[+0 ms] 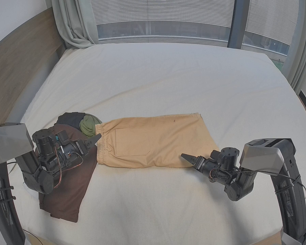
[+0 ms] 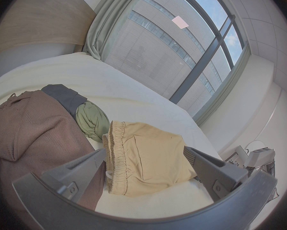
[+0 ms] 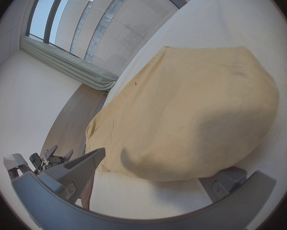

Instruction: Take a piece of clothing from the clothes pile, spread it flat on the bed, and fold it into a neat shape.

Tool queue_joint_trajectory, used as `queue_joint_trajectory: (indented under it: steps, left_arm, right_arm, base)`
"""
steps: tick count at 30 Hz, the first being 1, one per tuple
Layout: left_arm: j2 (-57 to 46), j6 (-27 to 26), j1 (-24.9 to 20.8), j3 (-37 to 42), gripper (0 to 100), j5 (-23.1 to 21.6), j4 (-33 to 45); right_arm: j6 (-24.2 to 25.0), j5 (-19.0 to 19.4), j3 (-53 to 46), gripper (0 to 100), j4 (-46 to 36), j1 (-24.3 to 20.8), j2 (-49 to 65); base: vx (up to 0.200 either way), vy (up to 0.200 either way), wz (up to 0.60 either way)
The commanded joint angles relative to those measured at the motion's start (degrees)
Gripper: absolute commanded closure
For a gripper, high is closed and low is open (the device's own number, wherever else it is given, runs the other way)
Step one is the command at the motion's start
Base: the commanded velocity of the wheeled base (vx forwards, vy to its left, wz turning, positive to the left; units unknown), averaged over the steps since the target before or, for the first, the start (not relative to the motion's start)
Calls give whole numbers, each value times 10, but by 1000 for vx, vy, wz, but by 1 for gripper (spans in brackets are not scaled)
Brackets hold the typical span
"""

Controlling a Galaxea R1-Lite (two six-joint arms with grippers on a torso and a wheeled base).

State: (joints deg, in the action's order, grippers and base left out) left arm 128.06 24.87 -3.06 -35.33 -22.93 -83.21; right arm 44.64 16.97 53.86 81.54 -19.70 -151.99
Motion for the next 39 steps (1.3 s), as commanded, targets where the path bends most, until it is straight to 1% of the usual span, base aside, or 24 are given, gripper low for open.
queue_joint_trajectory:
  steps: [1, 2, 3, 5, 8, 16, 18, 21, 22, 33, 37, 39]
  left_arm:
    - [2, 0, -1, 0, 0, 0, 0]
    - [2, 0, -1, 0, 0, 0, 0]
    - [3, 1, -1, 0, 0, 0, 0]
    - [3, 0, -3, 1, 0, 0, 0]
    - [3, 0, -5, 1, 0, 0, -1]
    - [3, 0, -5, 1, 0, 0, -1]
    - [3, 1, -5, 1, 0, 0, -1]
    - [3, 1, -5, 1, 0, 0, -1]
    - [3, 0, -5, 1, 0, 0, -1]
    - [8, 1, -5, -1, 0, 0, -1]
    - [8, 1, -2, -3, 0, 0, 1]
    - [8, 1, -1, -4, 0, 0, 1]
  right_arm:
    - [15, -5, 23, 0, -1, -14, -23]
    - [15, -7, 26, 0, -1, -14, -23]
    - [15, -21, 40, 0, -1, -14, -30]
    - [18, -32, 52, 0, -2, -14, -34]
    - [27, -35, 57, 0, -1, -14, -37]
    - [30, -39, 72, 0, -5, -12, -41]
    - [35, -51, 80, 0, -8, -13, -42]
    - [36, -55, 85, 0, -9, -11, -45]
    - [36, -55, 86, 100, -9, -11, -45]
    - [36, -56, 79, 100, -7, -13, -44]
    - [33, -56, 56, 100, -3, -13, -28]
    - [31, -56, 35, 100, -7, -11, -2]
  base:
    - [0, 0, 0]
    - [0, 0, 0]
    - [0, 0, 0]
    - [0, 0, 0]
    - [0, 0, 0]
    - [0, 0, 0]
    - [0, 0, 0]
    - [0, 0, 0]
    - [0, 0, 0]
    - [0, 0, 0]
    - [0, 0, 0]
    - [0, 0, 0]
